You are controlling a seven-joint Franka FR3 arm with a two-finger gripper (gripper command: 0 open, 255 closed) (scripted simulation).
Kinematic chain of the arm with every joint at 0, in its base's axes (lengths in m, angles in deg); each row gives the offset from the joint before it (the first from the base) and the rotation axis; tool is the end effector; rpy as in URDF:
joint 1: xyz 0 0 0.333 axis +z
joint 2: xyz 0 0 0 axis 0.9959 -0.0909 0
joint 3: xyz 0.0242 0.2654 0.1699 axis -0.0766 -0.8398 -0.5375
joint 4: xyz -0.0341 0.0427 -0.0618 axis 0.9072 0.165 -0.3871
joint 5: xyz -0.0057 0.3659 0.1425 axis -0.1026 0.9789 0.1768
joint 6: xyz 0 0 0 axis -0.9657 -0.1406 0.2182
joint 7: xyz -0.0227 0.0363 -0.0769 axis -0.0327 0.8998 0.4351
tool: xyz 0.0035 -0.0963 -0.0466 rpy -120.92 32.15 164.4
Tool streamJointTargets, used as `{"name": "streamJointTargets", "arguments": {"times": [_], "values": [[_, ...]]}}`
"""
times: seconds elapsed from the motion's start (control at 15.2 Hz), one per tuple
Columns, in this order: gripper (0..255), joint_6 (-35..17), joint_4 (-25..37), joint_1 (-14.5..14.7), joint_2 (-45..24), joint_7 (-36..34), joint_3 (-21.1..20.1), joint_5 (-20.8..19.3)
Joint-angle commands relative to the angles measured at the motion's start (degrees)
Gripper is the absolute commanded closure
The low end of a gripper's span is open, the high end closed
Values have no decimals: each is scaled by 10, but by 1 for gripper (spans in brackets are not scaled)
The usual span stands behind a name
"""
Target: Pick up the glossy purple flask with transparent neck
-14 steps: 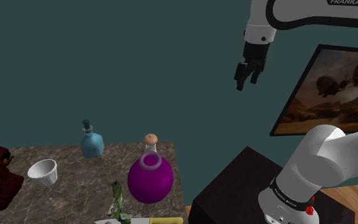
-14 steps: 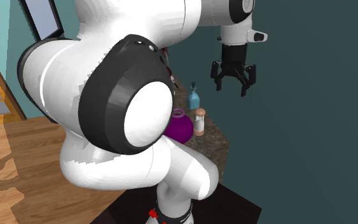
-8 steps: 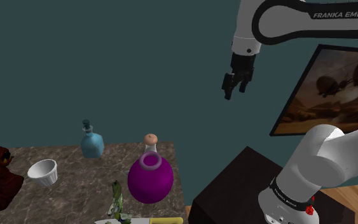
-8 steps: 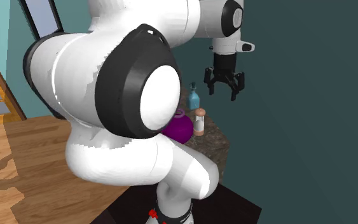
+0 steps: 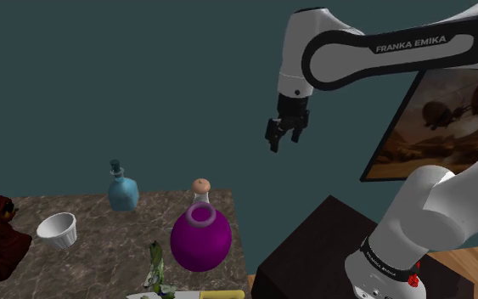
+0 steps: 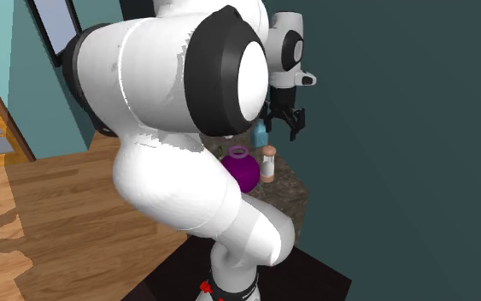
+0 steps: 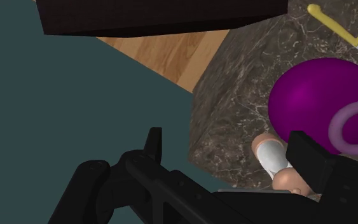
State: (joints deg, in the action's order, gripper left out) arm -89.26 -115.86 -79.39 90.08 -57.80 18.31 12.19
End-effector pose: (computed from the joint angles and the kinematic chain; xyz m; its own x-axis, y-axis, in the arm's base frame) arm 0.3608 0.0997 0.4906 0.9945 -0.1003 -0.0305 -0.0981 -0.9929 0.0667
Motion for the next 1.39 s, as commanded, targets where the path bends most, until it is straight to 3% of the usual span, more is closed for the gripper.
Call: {"name": "streamJointTargets", "arguments": {"times": [0.0, 0.66, 1.32], "values": [[0, -39, -4, 5, -31, -17, -14, 9], [0, -190, 38, 26, -209, -111, -85, 19], [0, -292, 155, 57, -420, -228, -124, -50]]}}
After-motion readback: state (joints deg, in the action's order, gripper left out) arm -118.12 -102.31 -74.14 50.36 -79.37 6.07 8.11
